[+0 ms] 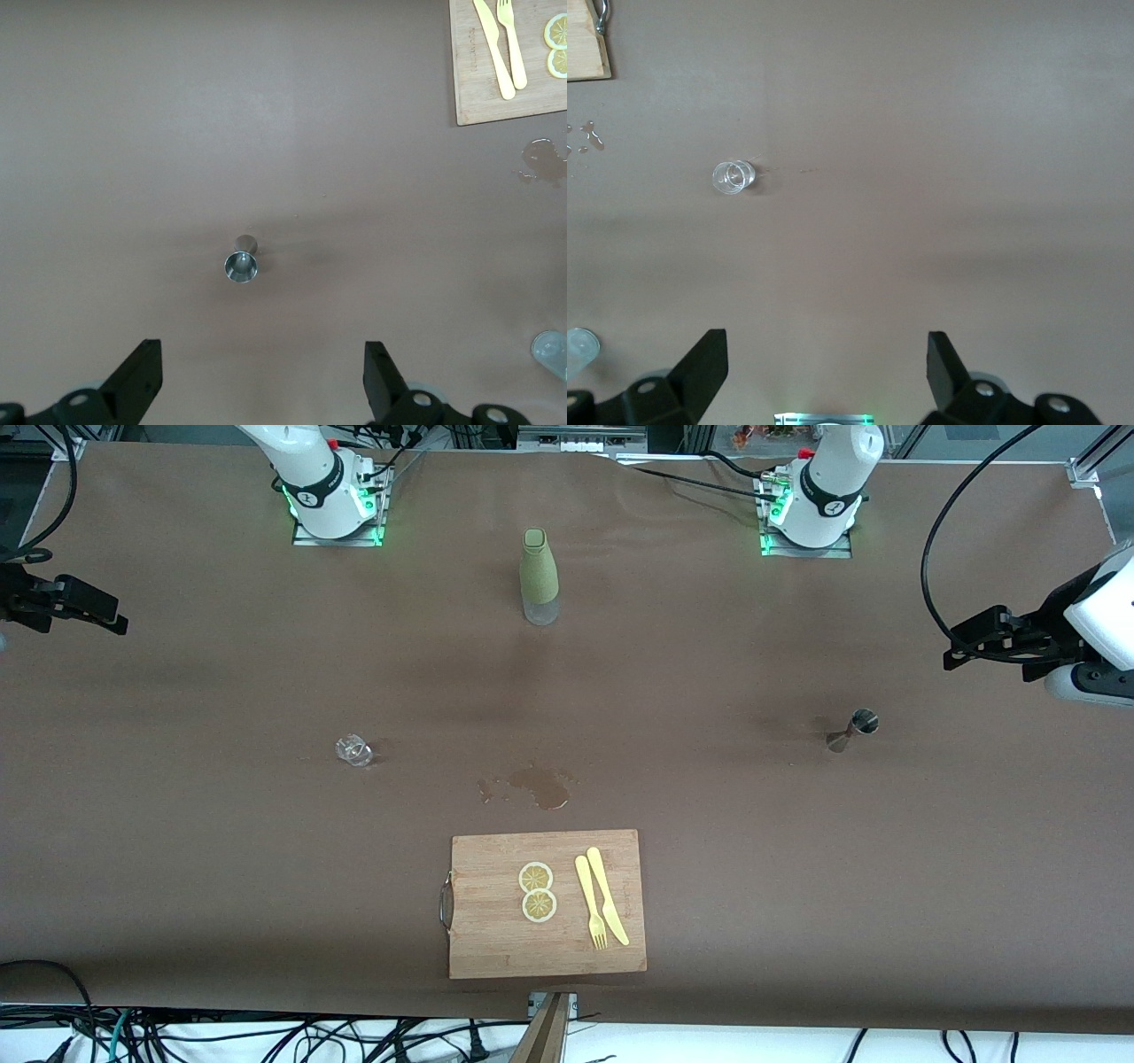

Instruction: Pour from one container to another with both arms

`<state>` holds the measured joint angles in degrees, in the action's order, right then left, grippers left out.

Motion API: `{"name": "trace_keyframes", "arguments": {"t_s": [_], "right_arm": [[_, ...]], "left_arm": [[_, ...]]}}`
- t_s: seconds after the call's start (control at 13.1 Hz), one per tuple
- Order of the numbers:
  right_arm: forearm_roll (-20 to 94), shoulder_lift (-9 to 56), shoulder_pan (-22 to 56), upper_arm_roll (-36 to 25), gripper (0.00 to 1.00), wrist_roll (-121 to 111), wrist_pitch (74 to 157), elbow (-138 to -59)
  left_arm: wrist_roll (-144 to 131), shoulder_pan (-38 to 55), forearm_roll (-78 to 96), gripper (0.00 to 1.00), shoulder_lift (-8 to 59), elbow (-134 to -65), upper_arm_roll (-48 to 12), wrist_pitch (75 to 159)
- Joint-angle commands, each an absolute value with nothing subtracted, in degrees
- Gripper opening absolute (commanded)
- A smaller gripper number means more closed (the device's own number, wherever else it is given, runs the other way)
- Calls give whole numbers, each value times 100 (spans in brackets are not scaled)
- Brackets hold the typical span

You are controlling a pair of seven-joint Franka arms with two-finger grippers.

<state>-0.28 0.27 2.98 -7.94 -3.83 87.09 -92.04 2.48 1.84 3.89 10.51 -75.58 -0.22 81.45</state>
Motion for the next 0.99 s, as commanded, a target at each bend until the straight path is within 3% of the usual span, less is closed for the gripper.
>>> {"name": "trace_keyframes", "arguments": {"t_s": [0.0, 0.61, 0.92], "right_arm": [[62, 35, 272, -791, 100, -352, 8622, -9114], [62, 35, 272, -791, 100, -352, 8622, -9114], [62, 35, 272, -791, 100, -352, 8622, -9114]], "left_arm": [[149, 193, 176, 100, 1143, -7374, -44, 8086], [307, 185, 246, 100, 1151, -7383, 17, 8086], [2192, 176, 255, 100, 1160, -7444, 297, 8077]]}}
